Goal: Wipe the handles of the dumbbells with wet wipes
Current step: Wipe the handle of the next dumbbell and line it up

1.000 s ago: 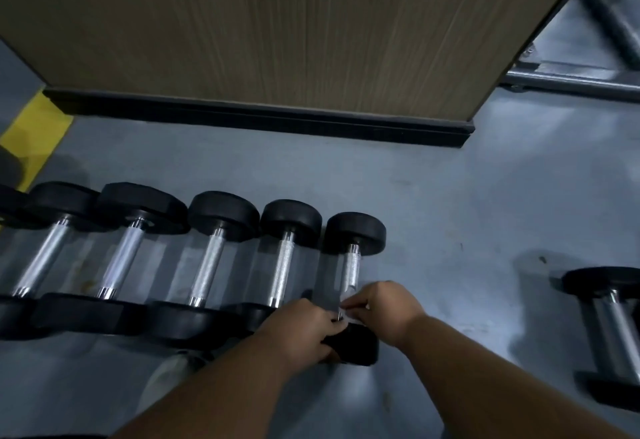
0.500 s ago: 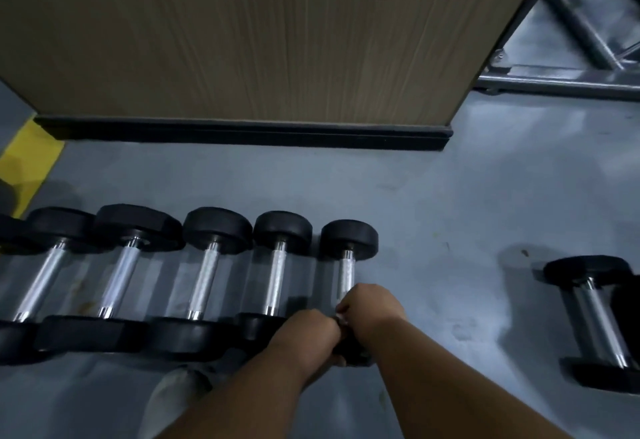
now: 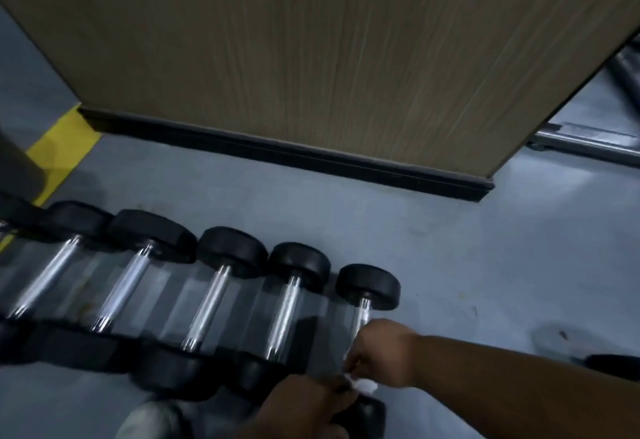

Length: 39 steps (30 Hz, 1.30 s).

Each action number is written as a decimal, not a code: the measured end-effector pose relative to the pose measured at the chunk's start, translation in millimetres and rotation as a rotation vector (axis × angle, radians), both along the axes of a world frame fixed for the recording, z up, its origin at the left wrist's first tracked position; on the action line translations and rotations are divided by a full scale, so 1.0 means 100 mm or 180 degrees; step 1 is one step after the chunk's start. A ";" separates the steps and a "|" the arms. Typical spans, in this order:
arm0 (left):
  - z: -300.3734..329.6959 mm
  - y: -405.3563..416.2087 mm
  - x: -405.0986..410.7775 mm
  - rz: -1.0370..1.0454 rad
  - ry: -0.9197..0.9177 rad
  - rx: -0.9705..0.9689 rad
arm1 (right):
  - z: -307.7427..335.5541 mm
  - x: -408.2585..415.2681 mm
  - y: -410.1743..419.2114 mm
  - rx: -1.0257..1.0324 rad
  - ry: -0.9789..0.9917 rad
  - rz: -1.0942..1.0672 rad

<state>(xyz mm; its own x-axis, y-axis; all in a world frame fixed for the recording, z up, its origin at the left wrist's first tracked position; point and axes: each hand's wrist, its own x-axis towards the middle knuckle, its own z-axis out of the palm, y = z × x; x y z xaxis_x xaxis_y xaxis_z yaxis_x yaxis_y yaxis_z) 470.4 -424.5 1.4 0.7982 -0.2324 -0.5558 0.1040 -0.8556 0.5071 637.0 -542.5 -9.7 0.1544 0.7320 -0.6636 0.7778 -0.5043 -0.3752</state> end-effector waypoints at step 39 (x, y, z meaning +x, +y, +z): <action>-0.02 -0.11 0.34 -0.1388 -0.0078 0.0851 | 0.26 -0.28 -0.19 -0.0609 -0.0176 -0.0291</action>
<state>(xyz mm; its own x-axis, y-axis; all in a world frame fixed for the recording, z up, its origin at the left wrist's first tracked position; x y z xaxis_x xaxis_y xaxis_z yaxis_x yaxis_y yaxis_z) 504.3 -435.9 -0.1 0.6722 -0.3989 -0.6236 -0.3007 -0.9169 0.2625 609.2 -561.3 16.2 0.2544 0.5747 -0.7779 0.7423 -0.6316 -0.2239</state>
